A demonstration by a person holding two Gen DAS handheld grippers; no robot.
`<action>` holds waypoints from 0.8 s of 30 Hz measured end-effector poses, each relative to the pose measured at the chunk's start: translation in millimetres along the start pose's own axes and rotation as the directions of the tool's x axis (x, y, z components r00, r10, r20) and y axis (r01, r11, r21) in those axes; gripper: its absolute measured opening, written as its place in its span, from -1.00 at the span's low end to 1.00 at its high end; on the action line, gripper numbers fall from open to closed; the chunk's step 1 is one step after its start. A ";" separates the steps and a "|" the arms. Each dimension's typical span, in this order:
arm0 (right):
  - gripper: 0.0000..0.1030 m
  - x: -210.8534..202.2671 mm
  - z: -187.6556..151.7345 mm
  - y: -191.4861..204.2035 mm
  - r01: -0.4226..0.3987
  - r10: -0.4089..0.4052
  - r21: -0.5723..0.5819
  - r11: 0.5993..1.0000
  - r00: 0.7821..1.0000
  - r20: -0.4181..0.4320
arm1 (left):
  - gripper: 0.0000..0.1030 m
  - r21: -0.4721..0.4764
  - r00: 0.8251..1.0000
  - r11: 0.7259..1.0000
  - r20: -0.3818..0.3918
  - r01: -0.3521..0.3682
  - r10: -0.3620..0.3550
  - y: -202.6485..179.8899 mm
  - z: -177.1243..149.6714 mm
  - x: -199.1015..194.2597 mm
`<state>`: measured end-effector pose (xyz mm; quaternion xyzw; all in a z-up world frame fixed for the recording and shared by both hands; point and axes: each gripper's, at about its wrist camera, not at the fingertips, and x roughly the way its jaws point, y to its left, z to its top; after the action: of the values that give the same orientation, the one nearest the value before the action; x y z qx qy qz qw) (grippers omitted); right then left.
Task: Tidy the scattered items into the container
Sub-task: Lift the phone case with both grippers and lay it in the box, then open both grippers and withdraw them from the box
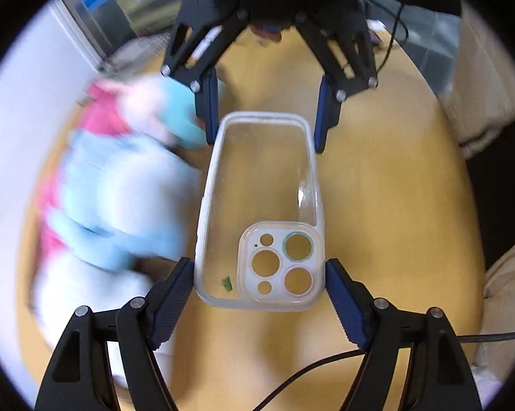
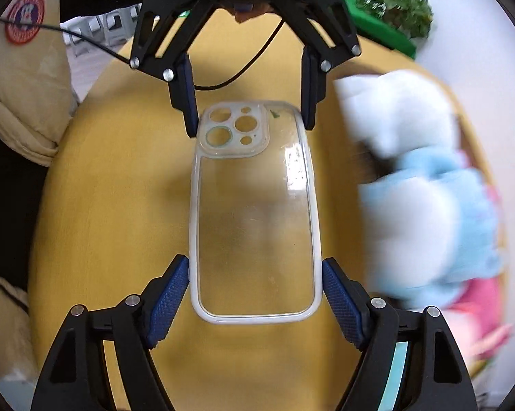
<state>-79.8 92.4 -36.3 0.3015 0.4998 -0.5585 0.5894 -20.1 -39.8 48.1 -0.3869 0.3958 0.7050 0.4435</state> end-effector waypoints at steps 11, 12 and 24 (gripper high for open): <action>0.63 -45.1 -3.6 -195.9 0.100 -0.094 0.082 0.992 0.993 -0.071 | 0.50 -0.067 0.999 0.997 -0.022 -0.048 0.047 163.0 60.5 25.1; 0.64 -37.5 -5.7 -213.1 0.097 -0.089 0.105 0.990 0.993 -0.079 | 0.51 -0.089 0.999 0.995 -0.035 -0.039 0.036 172.9 56.1 37.3; 0.83 15.2 -33.0 -215.0 0.143 -0.105 0.287 0.947 0.984 -0.145 | 0.55 -0.421 0.997 0.907 0.065 -0.007 0.038 208.8 -0.1 42.4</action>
<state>-296.4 75.4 -17.3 0.3895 0.4654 -0.6425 0.4679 -227.5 -87.6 55.0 -0.4431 0.2231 0.7922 0.3554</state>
